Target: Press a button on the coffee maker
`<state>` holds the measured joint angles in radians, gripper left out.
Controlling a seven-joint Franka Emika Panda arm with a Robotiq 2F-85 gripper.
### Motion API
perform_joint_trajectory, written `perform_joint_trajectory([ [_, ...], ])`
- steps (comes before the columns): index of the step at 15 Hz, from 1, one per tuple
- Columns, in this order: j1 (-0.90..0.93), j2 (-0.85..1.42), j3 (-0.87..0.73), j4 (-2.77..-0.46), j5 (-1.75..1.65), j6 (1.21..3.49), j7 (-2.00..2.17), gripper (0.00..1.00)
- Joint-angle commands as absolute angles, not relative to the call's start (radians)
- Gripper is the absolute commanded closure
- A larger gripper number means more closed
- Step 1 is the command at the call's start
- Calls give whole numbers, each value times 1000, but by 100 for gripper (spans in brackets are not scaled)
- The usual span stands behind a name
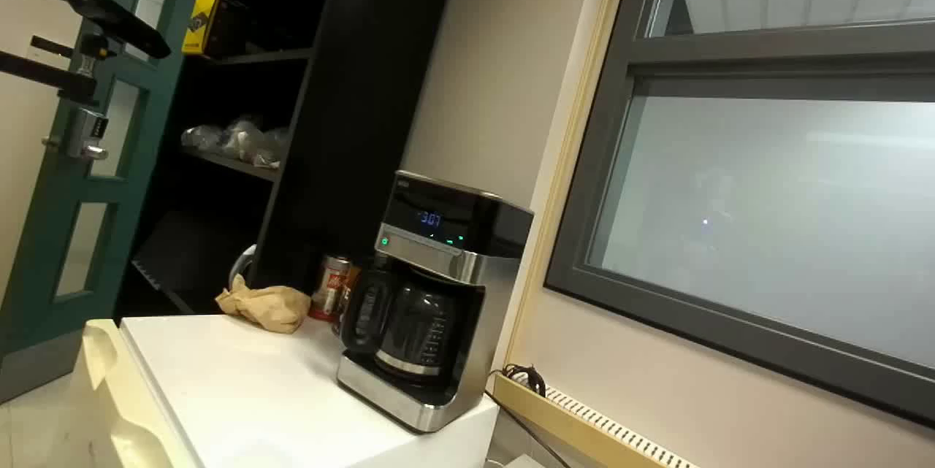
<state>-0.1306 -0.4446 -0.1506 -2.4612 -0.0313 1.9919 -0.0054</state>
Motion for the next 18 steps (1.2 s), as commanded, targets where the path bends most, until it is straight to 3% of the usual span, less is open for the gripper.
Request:
perform_joint_trajectory([
  [1,-137,-444,-145,-2460,-28,1990,-8,0],
  [10,-139,-425,-125,-2447,-56,2027,18,0],
  [18,-122,-211,-36,-2276,-201,2194,103,0],
])
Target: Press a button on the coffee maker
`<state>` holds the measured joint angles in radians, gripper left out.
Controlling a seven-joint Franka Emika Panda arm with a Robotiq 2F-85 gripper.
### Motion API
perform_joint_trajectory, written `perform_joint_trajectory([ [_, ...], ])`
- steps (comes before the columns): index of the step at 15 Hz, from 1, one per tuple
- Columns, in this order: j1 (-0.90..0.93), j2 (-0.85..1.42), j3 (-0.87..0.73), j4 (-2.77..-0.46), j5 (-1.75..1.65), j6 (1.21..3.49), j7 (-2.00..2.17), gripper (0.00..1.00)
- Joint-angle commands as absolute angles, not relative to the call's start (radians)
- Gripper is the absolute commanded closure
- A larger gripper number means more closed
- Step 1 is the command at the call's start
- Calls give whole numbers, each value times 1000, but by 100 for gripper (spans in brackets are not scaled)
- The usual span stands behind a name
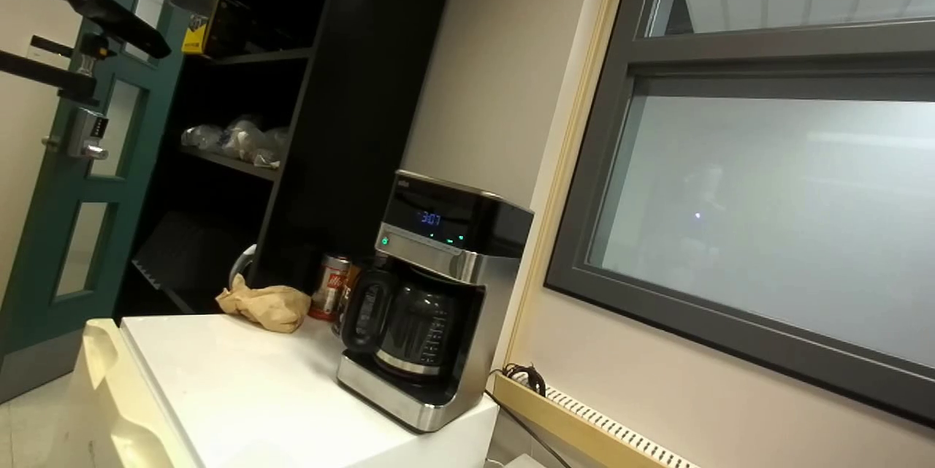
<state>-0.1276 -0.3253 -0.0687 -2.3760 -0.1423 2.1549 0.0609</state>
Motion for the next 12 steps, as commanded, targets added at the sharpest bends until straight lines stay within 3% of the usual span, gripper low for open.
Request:
perform_joint_trajectory([
  [1,-121,-179,-27,-2248,-224,2208,116,0],
  [4,-114,-74,-5,-2155,-304,2256,164,0],
  [5,-109,-42,-3,-2122,-329,2259,178,25],
  [6,-103,-6,-1,-2092,-356,2273,199,26],
  [8,-87,55,-5,-2032,-400,2289,226,40],
  [12,-45,157,-14,-1936,-453,2342,273,72],
])
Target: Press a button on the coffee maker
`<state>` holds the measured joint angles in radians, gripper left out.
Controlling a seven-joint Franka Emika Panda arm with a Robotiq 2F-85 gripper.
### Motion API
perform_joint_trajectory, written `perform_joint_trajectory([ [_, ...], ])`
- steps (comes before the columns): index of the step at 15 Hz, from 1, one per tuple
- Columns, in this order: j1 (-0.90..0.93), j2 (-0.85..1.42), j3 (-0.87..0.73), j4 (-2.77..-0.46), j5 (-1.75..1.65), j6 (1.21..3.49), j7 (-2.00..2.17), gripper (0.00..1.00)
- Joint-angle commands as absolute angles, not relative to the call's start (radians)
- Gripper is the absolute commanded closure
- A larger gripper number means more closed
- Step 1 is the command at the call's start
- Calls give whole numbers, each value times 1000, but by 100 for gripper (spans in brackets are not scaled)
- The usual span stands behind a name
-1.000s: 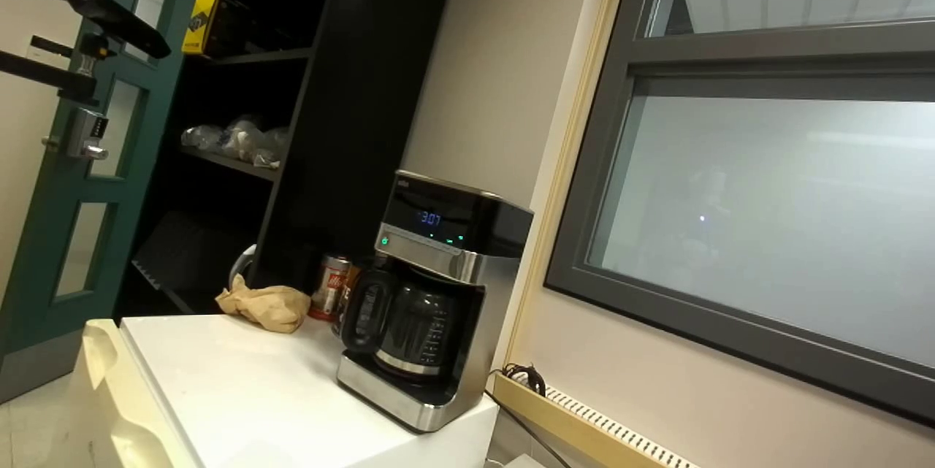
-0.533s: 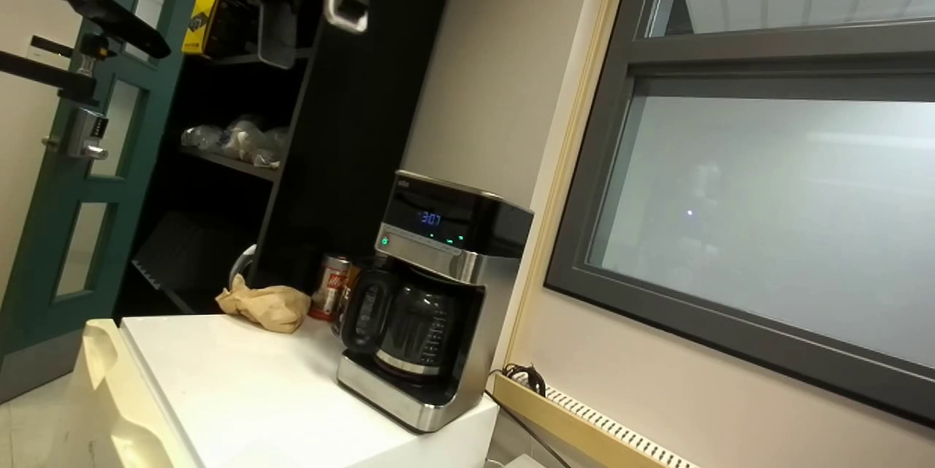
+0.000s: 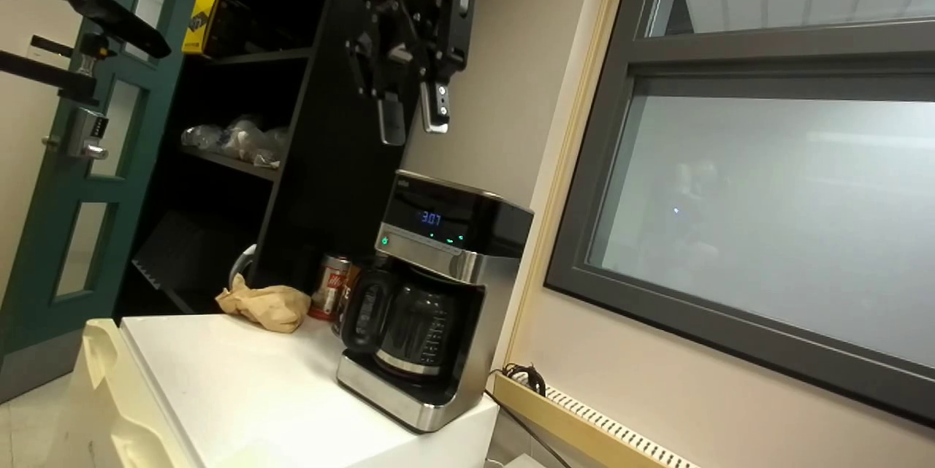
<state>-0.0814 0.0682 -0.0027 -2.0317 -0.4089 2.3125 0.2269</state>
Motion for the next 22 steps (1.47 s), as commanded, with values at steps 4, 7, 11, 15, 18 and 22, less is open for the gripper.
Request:
perform_joint_trajectory([
  [4,1,254,-23,-1849,-462,2405,294,99],
  [7,32,323,-34,-1795,-453,2465,305,100],
  [11,61,414,-58,-1735,-429,2561,310,100],
  [15,73,497,-75,-1673,-387,2639,297,100],
  [18,76,561,-77,-1613,-341,2668,279,100],
  [22,86,624,-75,-1542,-283,2671,263,100],
])
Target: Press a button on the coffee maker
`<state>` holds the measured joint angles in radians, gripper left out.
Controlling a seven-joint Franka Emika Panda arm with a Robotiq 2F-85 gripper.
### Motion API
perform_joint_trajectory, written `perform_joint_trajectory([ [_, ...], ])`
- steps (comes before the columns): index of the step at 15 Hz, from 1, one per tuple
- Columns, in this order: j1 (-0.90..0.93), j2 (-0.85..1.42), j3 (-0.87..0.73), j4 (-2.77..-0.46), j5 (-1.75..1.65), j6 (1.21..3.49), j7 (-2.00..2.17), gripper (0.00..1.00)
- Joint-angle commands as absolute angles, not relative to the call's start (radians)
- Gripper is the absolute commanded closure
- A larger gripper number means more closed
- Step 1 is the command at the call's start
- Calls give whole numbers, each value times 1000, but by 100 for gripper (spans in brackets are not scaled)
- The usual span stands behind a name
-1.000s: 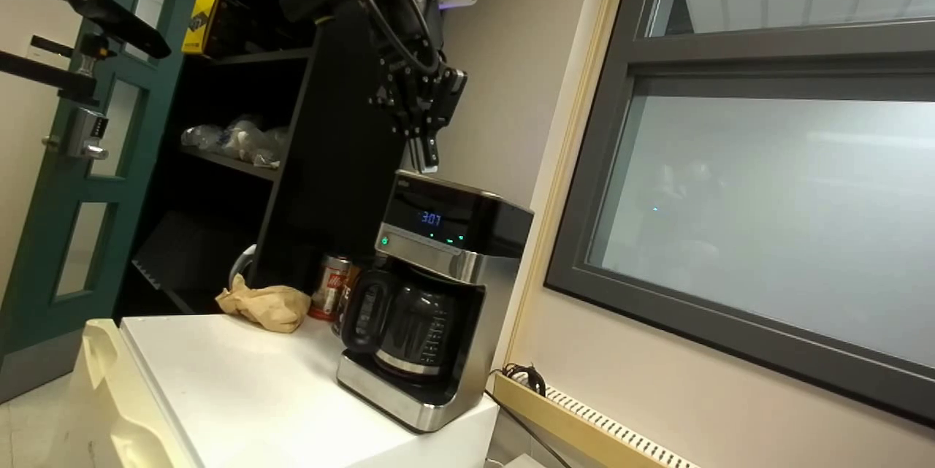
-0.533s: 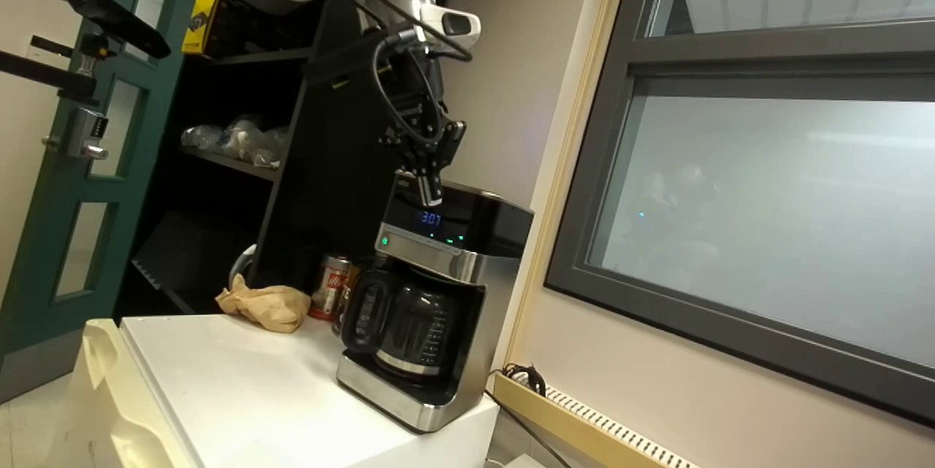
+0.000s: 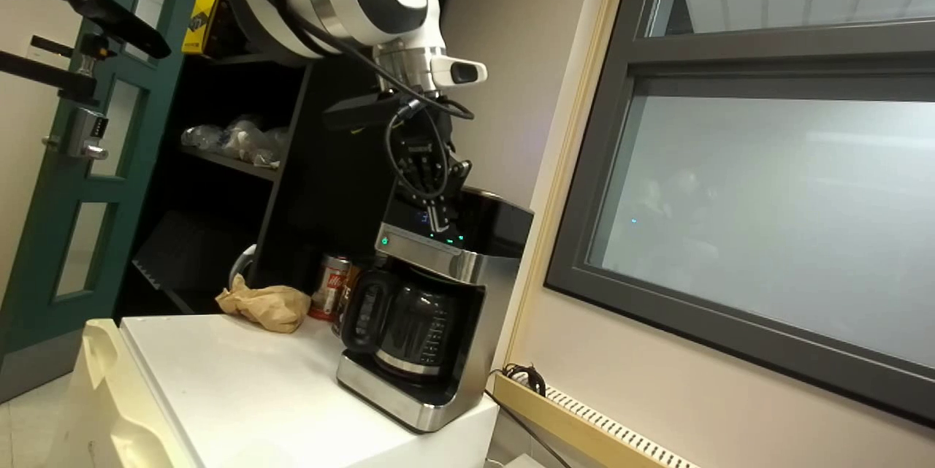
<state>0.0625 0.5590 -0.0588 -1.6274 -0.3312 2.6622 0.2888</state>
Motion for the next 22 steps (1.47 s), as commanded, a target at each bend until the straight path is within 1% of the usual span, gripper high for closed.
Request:
perform_joint_trajectory([
  [1,92,638,-76,-1524,-275,2668,262,100],
  [6,103,702,-76,-1453,-243,2650,252,100],
  [15,98,717,-73,-1454,-227,2627,231,100],
  [17,102,693,-75,-1488,-234,2646,229,100],
  [22,142,571,-106,-1658,-294,2697,205,100],
])
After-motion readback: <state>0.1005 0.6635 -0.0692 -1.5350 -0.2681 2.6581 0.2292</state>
